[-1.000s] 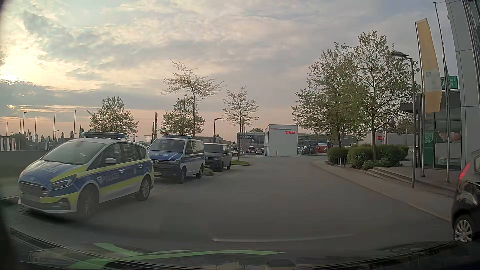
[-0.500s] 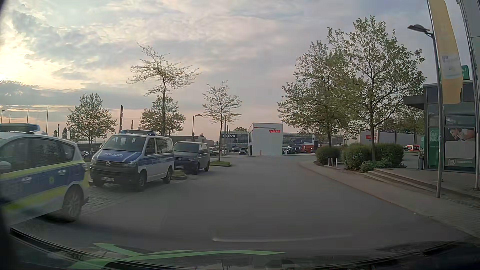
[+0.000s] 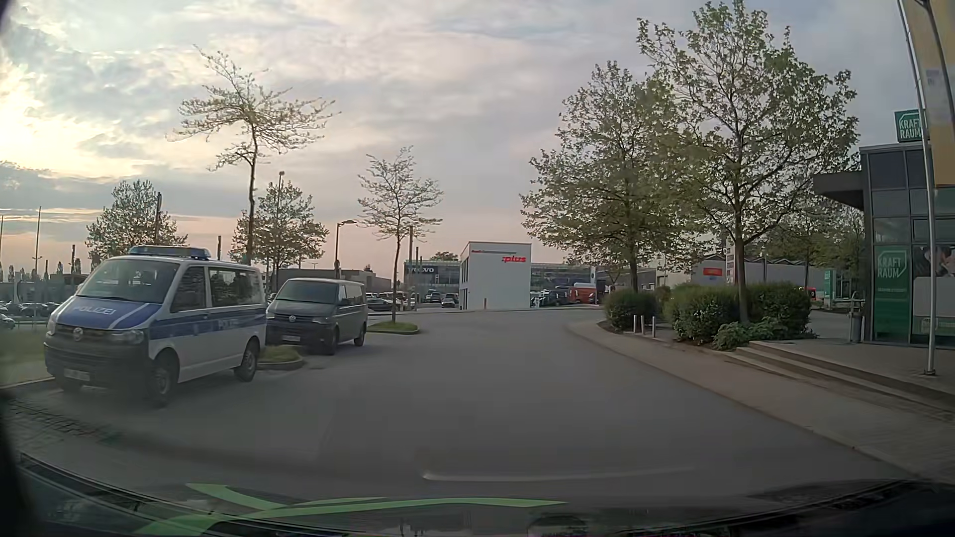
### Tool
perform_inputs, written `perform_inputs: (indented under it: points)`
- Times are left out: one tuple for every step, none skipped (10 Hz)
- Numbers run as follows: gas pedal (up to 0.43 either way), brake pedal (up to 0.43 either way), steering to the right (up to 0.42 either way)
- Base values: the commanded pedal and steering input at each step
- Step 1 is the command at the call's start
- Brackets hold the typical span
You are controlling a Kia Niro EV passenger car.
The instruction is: Follow the waypoints while adhering to traffic rules and regulations
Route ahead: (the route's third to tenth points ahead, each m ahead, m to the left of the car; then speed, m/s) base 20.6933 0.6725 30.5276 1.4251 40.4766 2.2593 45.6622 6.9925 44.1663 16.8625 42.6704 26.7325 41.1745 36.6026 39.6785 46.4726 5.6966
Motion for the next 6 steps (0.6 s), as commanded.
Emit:
perform_inputs:
  points:
    - [0.008, 0.0, 0.075]
    - [0.02, 0.0, 0.07]
    - [0.02, 0.0, 0.065]
    - [0.02, 0.0, 0.056]
    - [0.028, 0.0, 0.047]
    - [0.028, 0.0, 0.04]
